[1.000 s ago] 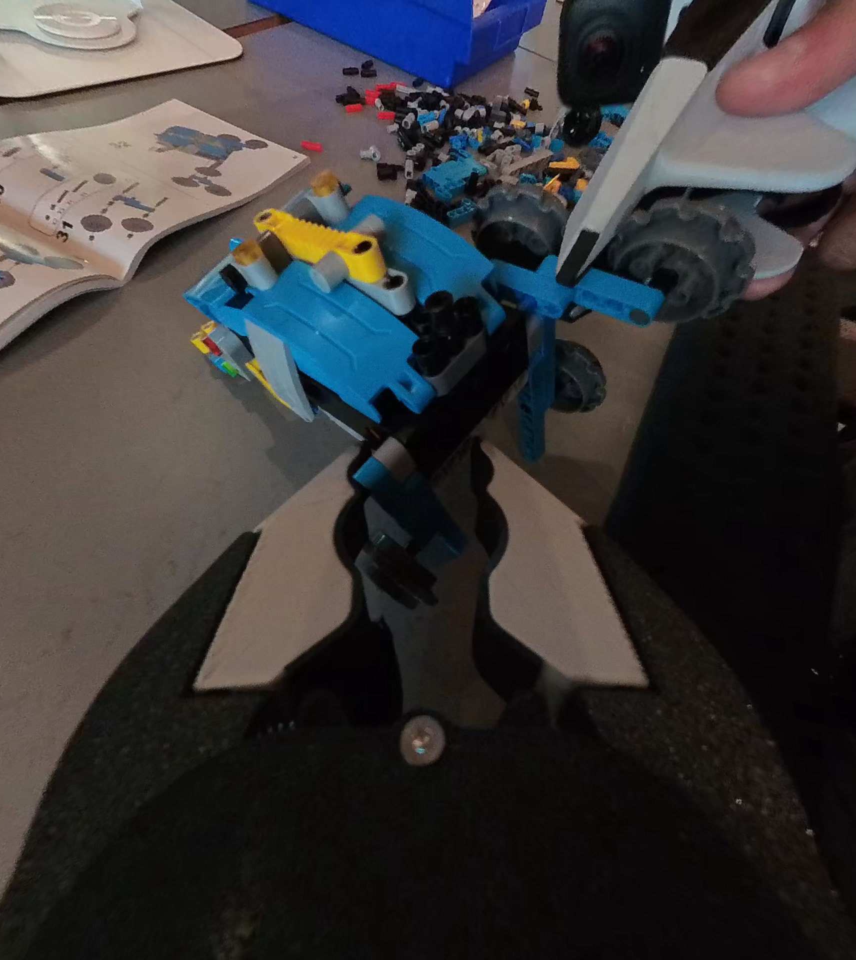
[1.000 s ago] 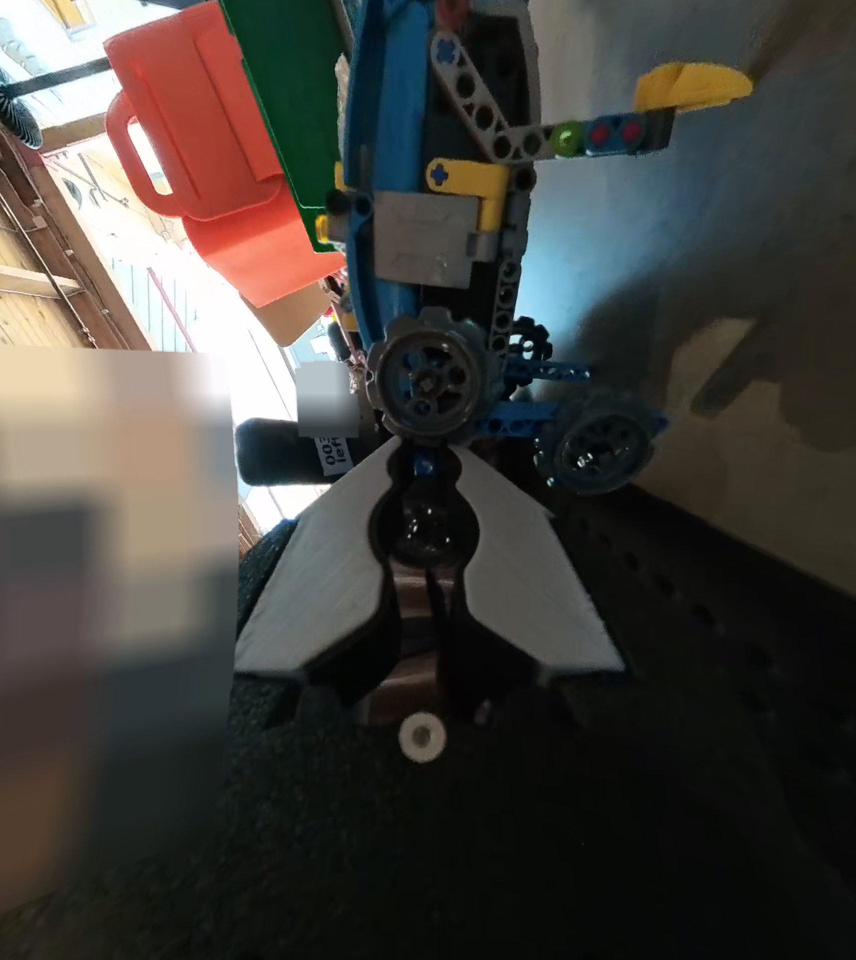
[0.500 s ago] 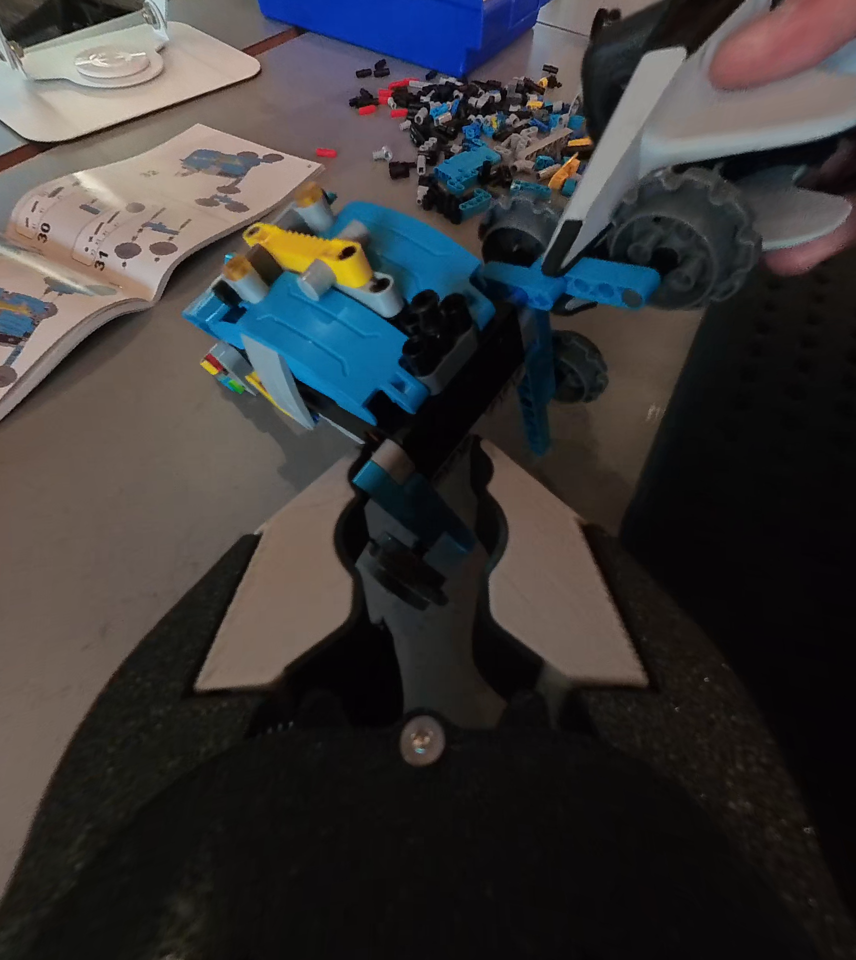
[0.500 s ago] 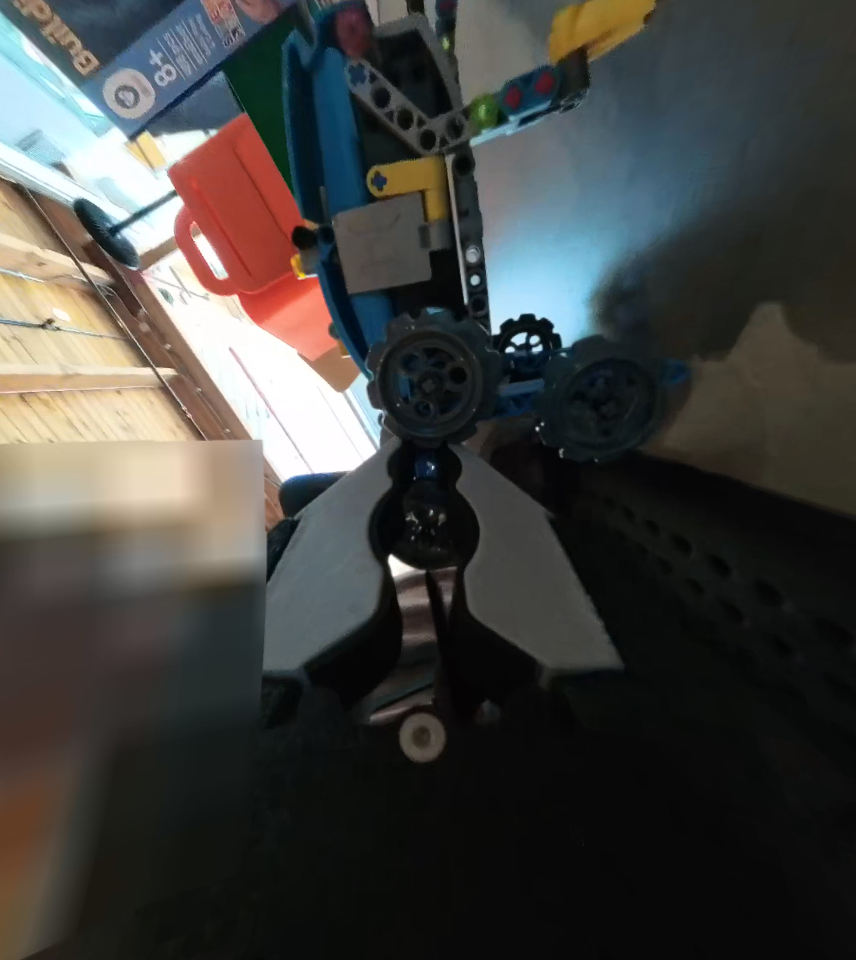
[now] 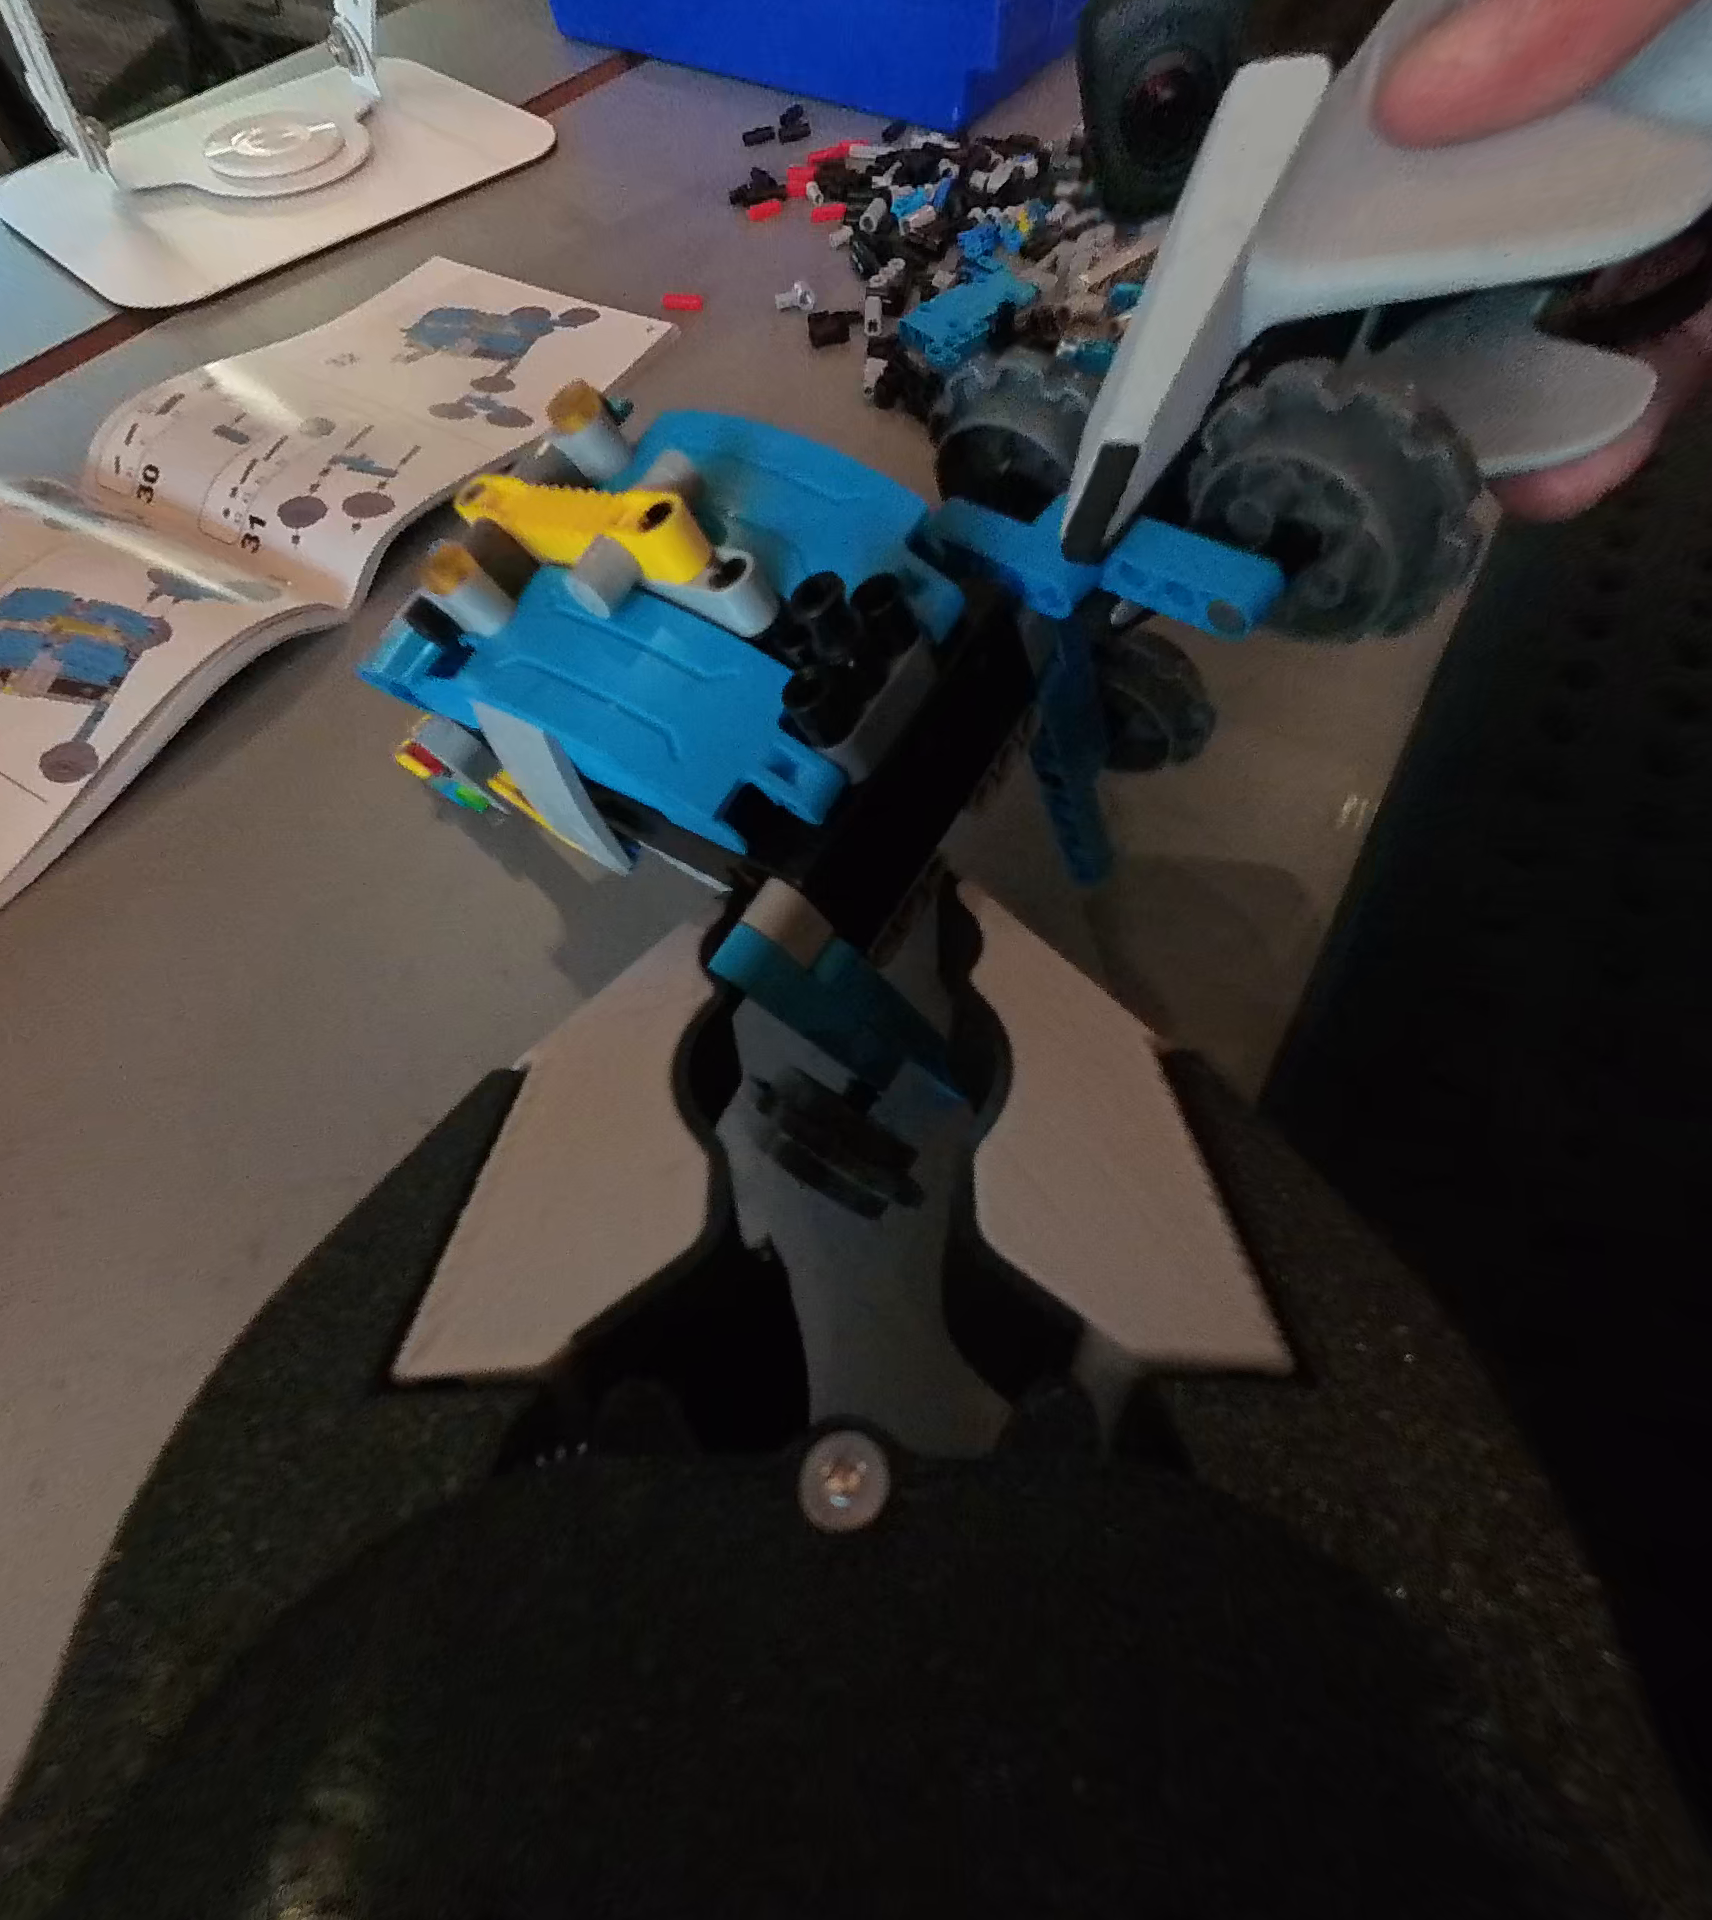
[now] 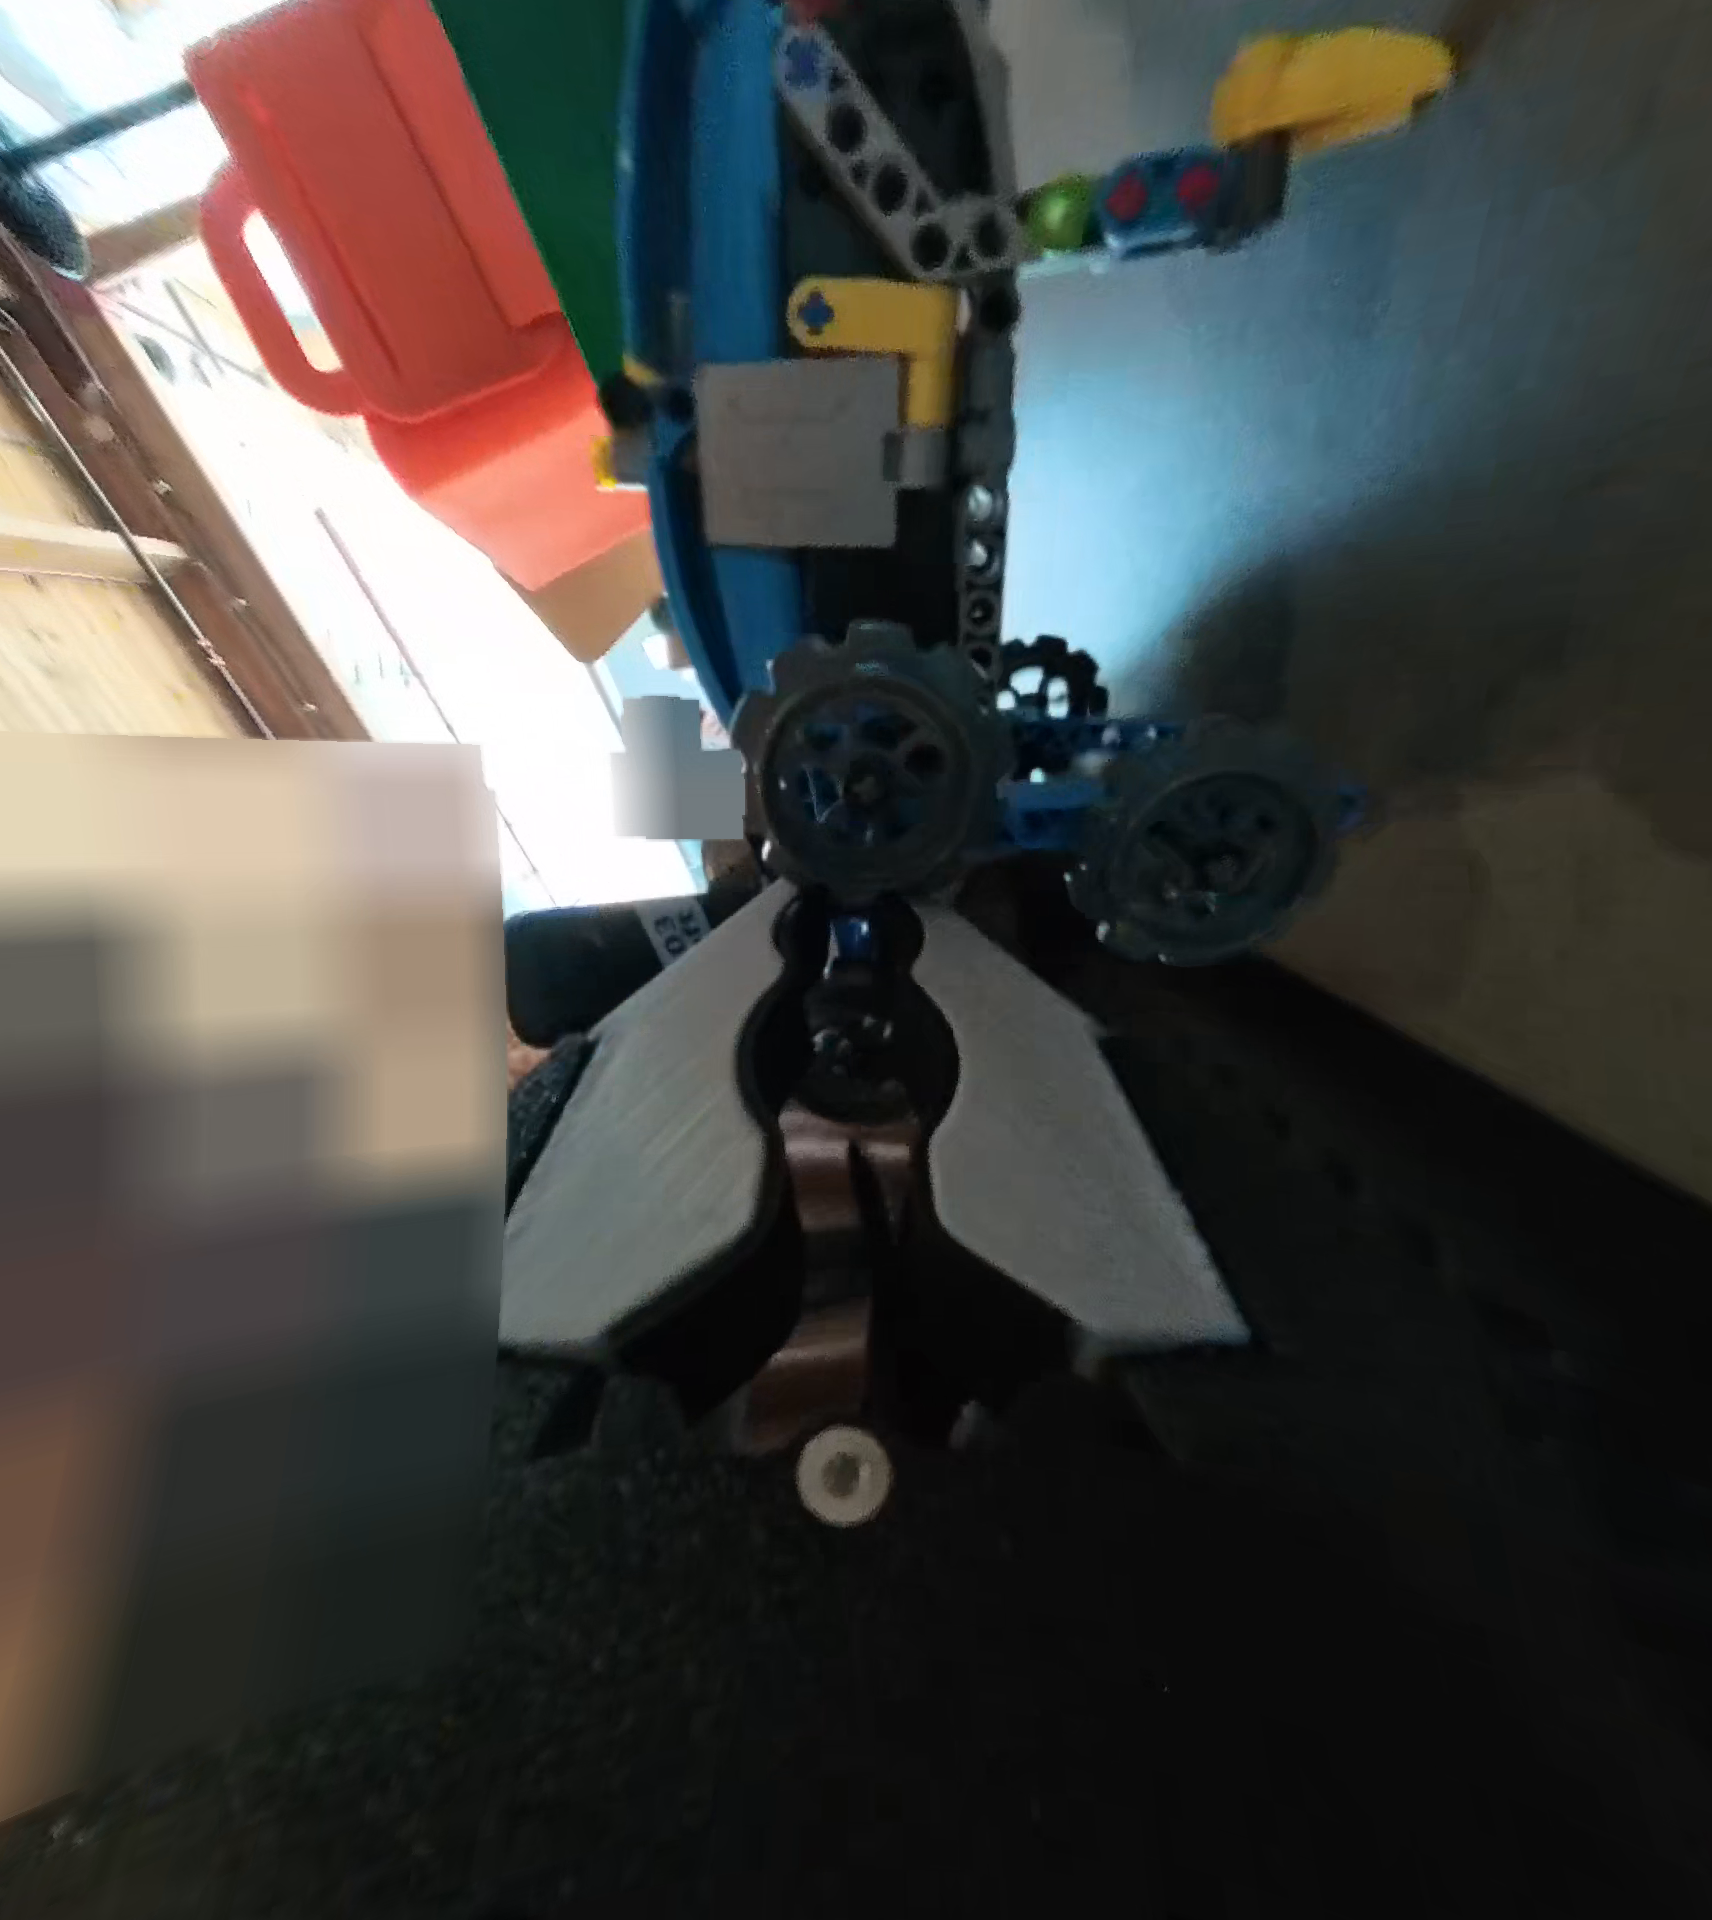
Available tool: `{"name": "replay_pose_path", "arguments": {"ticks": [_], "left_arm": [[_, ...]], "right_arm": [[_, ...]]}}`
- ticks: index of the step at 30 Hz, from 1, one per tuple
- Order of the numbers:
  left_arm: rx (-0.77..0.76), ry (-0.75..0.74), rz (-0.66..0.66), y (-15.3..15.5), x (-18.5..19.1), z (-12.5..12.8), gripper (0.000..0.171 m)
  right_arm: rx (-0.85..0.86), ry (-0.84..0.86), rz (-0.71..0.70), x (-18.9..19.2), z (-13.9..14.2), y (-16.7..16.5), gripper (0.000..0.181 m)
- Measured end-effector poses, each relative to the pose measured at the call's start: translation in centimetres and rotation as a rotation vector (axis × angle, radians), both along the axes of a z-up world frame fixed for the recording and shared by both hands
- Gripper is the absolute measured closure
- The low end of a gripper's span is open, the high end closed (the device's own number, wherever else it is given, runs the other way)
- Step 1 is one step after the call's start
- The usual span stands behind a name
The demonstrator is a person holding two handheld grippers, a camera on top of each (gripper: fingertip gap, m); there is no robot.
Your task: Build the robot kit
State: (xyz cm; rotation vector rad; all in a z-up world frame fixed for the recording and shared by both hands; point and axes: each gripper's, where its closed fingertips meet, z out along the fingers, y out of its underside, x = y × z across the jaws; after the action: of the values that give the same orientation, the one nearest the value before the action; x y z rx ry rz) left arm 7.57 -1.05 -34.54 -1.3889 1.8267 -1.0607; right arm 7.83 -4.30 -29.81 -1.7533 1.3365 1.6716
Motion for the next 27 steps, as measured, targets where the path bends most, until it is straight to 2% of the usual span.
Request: {"name": "replay_pose_path", "arguments": {"ticks": [1,10,11,15,16,19,21,23,25,27], "left_arm": [[0.002,-0.001,0.000,0.0,0.0,0.0,0.138],[-0.063,0.003,-0.030,-0.1,-0.2,0.0,0.139],[-0.070,0.005,-0.038,-0.2,-0.2,0.0,0.139],[-0.043,0.003,-0.082,-1.0,-0.3,-0.1,0.140],[-0.035,0.002,-0.084,-1.0,-0.3,-0.1,0.140],[-0.054,0.003,-0.085,-0.9,-0.3,-0.1,0.140],[-0.049,-0.001,-0.087,-1.0,-0.3,-0.1,0.139],[-0.052,-0.004,-0.091,-1.0,-0.3,-0.1,0.139],[-0.065,-0.004,-0.094,-1.0,-0.2,-0.1,0.139],[-0.067,-0.006,-0.096,-1.1,-0.2,-0.1,0.139]], "right_arm": [[-0.005,0.018,-0.002,0.0,0.0,0.0,0.173],[-0.012,-0.090,0.111,0.4,0.6,-0.1,0.173],[-0.007,-0.120,0.132,0.3,0.6,-0.4,0.168],[0.009,-0.163,0.162,0.1,0.5,-1.4,0.167],[0.015,-0.172,0.175,0.0,0.4,-1.8,0.151],[0.049,-0.227,0.215,0.2,0.6,-2.9,0.149],[0.081,-0.288,0.261,0.7,0.8,-3.6,0.140],[0.185,-0.434,0.328,2.1,1.3,-4.2,0.143],[0.275,-0.767,0.461,4.1,-0.2,-4.9,0.139],[0.405,-1.081,0.534,5.4,-1.4,-4.3,0.136]]}}
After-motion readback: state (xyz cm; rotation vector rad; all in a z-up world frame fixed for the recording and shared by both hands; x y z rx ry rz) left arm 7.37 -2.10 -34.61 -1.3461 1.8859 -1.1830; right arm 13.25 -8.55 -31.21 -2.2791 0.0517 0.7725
